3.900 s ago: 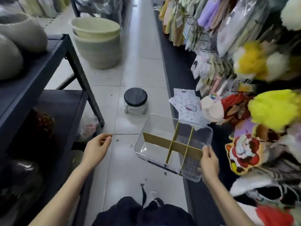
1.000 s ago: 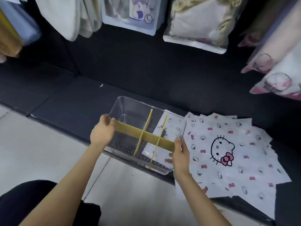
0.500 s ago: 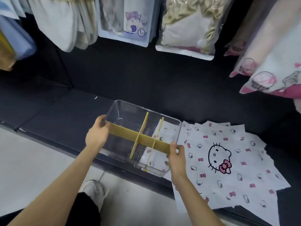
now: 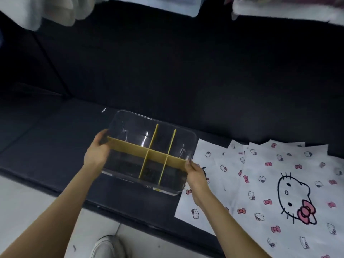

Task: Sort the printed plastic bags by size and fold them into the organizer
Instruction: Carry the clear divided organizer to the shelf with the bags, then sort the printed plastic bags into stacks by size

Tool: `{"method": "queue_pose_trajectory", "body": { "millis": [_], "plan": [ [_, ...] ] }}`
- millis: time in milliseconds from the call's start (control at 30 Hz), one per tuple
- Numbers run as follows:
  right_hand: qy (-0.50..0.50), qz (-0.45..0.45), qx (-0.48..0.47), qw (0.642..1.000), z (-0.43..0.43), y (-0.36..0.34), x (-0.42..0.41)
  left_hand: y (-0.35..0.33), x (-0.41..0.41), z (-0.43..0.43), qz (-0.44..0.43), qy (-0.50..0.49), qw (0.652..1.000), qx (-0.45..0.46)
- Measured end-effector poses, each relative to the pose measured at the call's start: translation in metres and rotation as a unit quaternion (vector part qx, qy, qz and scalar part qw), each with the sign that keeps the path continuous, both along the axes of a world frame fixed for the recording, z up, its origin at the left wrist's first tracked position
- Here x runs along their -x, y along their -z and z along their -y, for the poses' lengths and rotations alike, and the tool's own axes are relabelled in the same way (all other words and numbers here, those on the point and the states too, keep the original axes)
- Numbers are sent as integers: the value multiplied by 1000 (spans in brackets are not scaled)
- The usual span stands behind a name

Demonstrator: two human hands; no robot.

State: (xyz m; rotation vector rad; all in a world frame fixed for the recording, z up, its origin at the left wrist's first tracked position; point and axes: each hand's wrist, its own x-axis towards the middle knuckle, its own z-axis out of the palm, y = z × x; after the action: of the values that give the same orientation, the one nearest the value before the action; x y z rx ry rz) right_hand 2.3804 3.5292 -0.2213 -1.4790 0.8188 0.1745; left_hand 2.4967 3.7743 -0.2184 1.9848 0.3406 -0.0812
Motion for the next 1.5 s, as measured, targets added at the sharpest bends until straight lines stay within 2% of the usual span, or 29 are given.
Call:
{"method": "queue_pose_trajectory", "body": {
  "millis": [200,433,467,533,600,700,833,867,933,1033,1067,1167,1367,1500],
  "plan": [
    [9,27,-11,1000,-2,15,-34,20,-35,-8,10,14,999,41],
    [-50,64,61,995,-2,18,-32,41,-41,-10,-37,20,998,41],
    [-63,64,69,994,-2,17,-29,38,-41,-9,-22,30,999,11],
    [-84,65,100,989,3,17,-17,26,-36,-1,45,42,991,-122],
    [-81,75,159,981,17,15,7,10,-20,17,156,34,961,-227],
    [-33,80,284,955,49,22,63,-9,33,68,269,61,931,-238],
    [11,35,492,870,103,40,146,13,122,144,311,291,876,-225],
    [-1,0,523,852,116,45,165,25,143,161,311,348,853,-232],
    [-33,-73,536,840,139,49,192,50,177,189,280,438,808,-276],
    [-120,-129,553,815,168,60,217,74,200,217,165,487,777,-363],
    [-149,-141,556,806,175,61,222,78,207,223,131,492,771,-383],
    [-195,-205,503,817,196,63,238,90,225,242,98,513,752,-402],
    [-126,-231,517,815,245,67,282,83,246,279,86,540,737,-398],
    [-77,-232,531,811,272,65,298,69,269,301,76,559,752,-341]
  ]
}}
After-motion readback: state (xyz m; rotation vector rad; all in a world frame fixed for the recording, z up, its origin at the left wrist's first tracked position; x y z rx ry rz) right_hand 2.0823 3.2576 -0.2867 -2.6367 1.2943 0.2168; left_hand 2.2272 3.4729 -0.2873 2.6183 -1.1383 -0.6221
